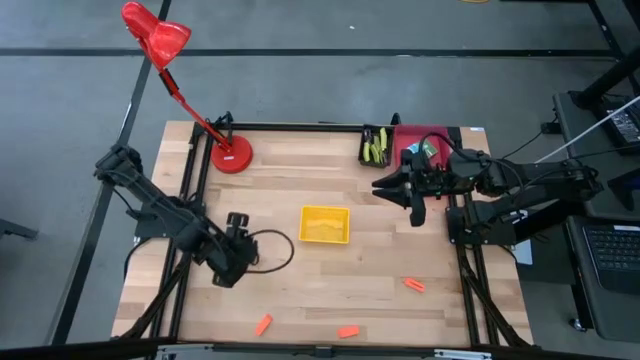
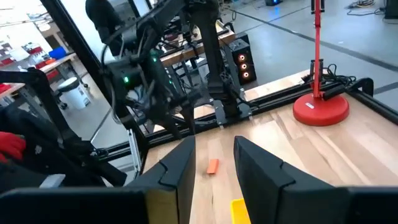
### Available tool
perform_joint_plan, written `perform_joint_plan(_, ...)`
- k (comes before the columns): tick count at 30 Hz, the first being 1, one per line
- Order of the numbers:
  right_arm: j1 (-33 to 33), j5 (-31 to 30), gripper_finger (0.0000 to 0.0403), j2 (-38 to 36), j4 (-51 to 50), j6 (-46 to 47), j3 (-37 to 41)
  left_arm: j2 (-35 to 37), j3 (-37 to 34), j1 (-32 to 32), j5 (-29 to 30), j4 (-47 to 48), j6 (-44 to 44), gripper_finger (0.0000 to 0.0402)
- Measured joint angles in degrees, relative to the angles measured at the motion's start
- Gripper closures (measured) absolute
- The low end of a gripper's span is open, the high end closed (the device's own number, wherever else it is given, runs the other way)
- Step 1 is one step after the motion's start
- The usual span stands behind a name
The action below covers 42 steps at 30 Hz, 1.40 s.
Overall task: Pick & Place School Supplies
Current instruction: Put the orange eraser into the yellow bin
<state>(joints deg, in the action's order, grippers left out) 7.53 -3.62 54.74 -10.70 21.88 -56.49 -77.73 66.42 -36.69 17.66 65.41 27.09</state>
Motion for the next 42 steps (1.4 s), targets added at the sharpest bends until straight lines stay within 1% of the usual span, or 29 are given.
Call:
perform_joint_plan(4, 0.0, 0.4, 0.0289, 0.0, 1.1, 2.3, 0.0, 0.0, -5.5, -2.1, -1.4, -0.8, 3.5, 0.0216)
perform_joint_plan(7, 0.0, 0.4, 0.0289, 0.0, 3.1, 3.2, 0.0, 0.0, -9.1, -0.7, -4.5, -1.6, 3.8, 0.0221)
perform_joint_plan(11, 0.0, -0.3, 0.0289, 0.0, 5.8, 3.2, 0.0, 0.0, -13.0, 1.7, -9.3, -9.2, -0.7, 0.0229)
perform_joint_plan(13, 0.0, -1.0, 0.0289, 0.0, 6.6, 3.3, 0.0, 0.0, -14.4, 2.2, -9.7, -11.7, -2.5, 0.0234)
perform_joint_plan(16, 0.1, -1.9, 0.0289, 0.0, 7.3, 4.5, 0.0, 0.0, -16.3, 4.0, -9.6, -12.8, -2.8, 0.0240)
perform_joint_plan(21, 0.1, -3.7, 0.0289, 0.0, 8.4, 4.2, 0.0, 0.0, -20.2, 6.2, -12.4, -17.2, -6.5, 0.0244)
perform_joint_plan(31, 0.3, -4.5, 0.0289, 0.0, 9.5, 4.3, 0.0, -0.3, -24.4, 10.0, -12.4, -23.1, -10.3, 0.0245)
perform_joint_plan(38, 0.3, -4.5, 0.0289, 0.0, 9.5, 4.5, 0.0, -3.9, -24.7, 11.3, -12.6, -25.9, -13.2, 0.0245)
perform_joint_plan(42, 0.4, -4.5, 0.0289, 0.0, 9.5, 5.0, 0.0, -6.4, -24.7, 10.9, -13.1, -28.0, -13.1, 0.0245)
